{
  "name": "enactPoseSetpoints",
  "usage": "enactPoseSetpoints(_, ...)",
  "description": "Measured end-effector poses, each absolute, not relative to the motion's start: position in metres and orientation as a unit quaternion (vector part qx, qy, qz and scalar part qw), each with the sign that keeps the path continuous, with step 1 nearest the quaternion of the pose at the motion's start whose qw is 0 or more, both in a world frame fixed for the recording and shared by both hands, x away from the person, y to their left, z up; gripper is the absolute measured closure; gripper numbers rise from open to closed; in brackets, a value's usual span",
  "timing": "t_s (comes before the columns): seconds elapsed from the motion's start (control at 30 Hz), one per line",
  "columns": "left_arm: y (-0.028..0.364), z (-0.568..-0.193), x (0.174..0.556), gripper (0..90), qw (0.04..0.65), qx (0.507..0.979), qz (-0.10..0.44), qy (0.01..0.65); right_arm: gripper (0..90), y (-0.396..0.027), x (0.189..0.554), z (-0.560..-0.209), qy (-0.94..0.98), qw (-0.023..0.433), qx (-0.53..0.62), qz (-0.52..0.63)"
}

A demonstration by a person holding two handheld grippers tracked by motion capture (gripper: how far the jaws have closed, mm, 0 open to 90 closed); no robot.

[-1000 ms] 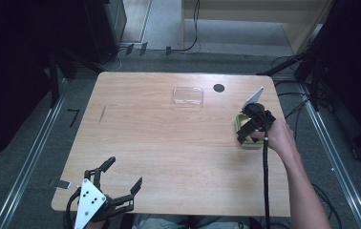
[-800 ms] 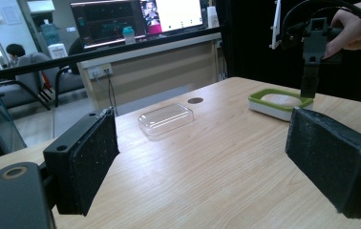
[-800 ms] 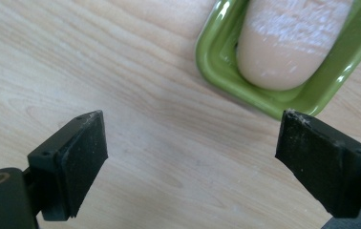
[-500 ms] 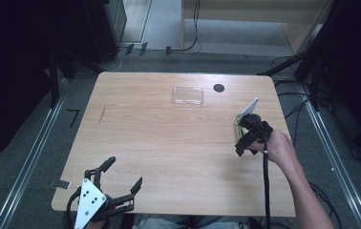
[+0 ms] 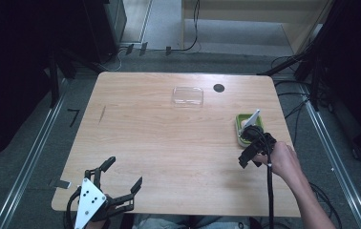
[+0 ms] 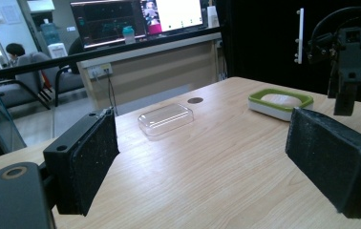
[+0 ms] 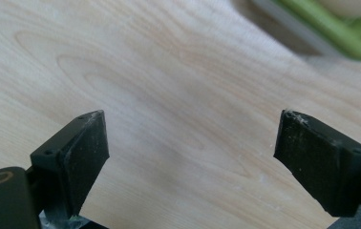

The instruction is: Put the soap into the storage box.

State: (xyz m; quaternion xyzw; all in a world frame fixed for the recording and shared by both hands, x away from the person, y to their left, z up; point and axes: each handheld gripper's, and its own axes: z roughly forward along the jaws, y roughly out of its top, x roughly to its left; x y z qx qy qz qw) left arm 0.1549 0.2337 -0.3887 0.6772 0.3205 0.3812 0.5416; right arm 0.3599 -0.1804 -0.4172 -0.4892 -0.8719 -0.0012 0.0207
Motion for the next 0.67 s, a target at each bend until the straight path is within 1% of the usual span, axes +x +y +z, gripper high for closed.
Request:
enactPoseSetpoints(0.43, 0.233, -0.388, 0.155, 11.3, 0.543, 0.678, 0.381, 0.317, 11.3, -0.186, 0.333, -0.436, -0.878, 0.029, -0.477, 0.022)
enactPoseSetpoints(0.67, 0.233, -0.388, 0.155, 11.3, 0.542, 0.679, 0.381, 0.318, 11.6, -0.193, 0.323, -0.45, -0.88, 0.031, -0.475, 0.01)
